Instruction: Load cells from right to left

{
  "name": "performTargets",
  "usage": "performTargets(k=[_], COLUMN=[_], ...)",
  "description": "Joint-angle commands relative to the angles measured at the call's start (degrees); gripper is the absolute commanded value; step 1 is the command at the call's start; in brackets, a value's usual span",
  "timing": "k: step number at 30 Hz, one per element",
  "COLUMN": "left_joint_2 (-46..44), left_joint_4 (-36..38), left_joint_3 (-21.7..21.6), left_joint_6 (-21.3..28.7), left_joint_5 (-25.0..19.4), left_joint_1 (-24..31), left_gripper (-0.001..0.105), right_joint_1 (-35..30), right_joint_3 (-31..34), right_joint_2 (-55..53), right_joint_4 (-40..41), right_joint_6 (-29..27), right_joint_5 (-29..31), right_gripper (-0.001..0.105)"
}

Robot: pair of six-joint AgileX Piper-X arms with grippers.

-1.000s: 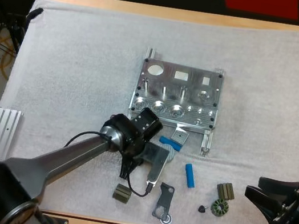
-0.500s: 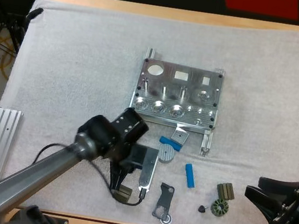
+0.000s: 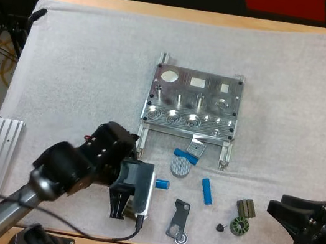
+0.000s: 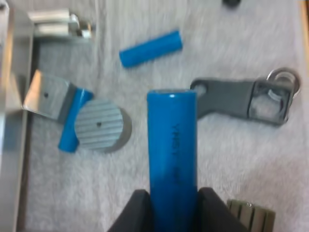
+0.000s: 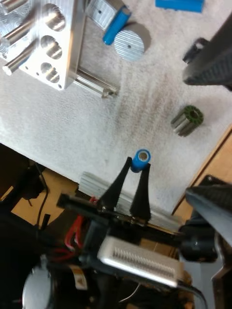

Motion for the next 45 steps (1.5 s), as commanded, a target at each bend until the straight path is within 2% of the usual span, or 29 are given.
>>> performTargets(k=[1, 5, 10, 13, 17, 22, 24, 30, 35, 38, 45], left_joint_2=[-1.35, -2.87, -2.91, -2.91, -2.91, -2.91, -2.91, -2.91, -2.91, -2.91, -2.91], left_joint_4=[0.49, 0.37, -0.03, -0.44, -1.09, -2.03, -2.36, -2.38, -2.38, -2.38, -2.38], left_joint_3=[-0.19, -0.19, -0.19, -0.19, -0.19, -0.19, -0.19, -0.19, -0.19, -0.19, -0.19], left_joint_6=[-0.69, -0.69, -0.69, -0.69, -0.69, -0.69, -0.69, -0.69, -0.69, -0.69, -0.69], left_joint_5=[1.85, 3.13, 3.44, 4.21, 7.71, 8.10, 8.10, 8.16, 9.12, 9.88, 10.31], left_joint_1=[0.16, 0.16, 0.16, 0.16, 0.16, 0.16, 0.16, 0.16, 0.16, 0.16, 0.16], left_gripper=[0.000, 0.000, 0.000, 0.000, 0.000, 0.000, 0.000, 0.000, 0.000, 0.000, 0.000], right_joint_1=[0.08, 0.08, 0.08, 0.08, 0.08, 1.29, 3.17, 14.17, 25.31, 29.93, 36.89], right_joint_3=[-0.50, -0.50, -0.50, -0.50, -0.50, -0.50, -0.50, -0.50, -0.40, -0.40, -0.40], right_joint_2=[0.74, 3.17, 5.64, 6.80, 7.78, 8.01, 8.51, 10.77, 14.68, 17.71, 24.65], right_joint_4=[-0.38, -1.59, -5.28, -5.50, -5.04, -4.13, -3.77, -5.95, -13.10, -16.05, -21.83], right_joint_6=[2.56, 5.97, 8.91, 9.18, 9.18, 9.18, 9.18, 13.01, 17.15, 19.97, 21.87], right_joint_5=[-0.79, -5.38, -7.95, -8.64, -9.80, -10.03, -8.86, -0.03, 6.54, 8.22, 11.47], right_gripper=[0.048, 0.053, 0.052, 0.052, 0.052, 0.052, 0.052, 0.052, 0.052, 0.052, 0.052])
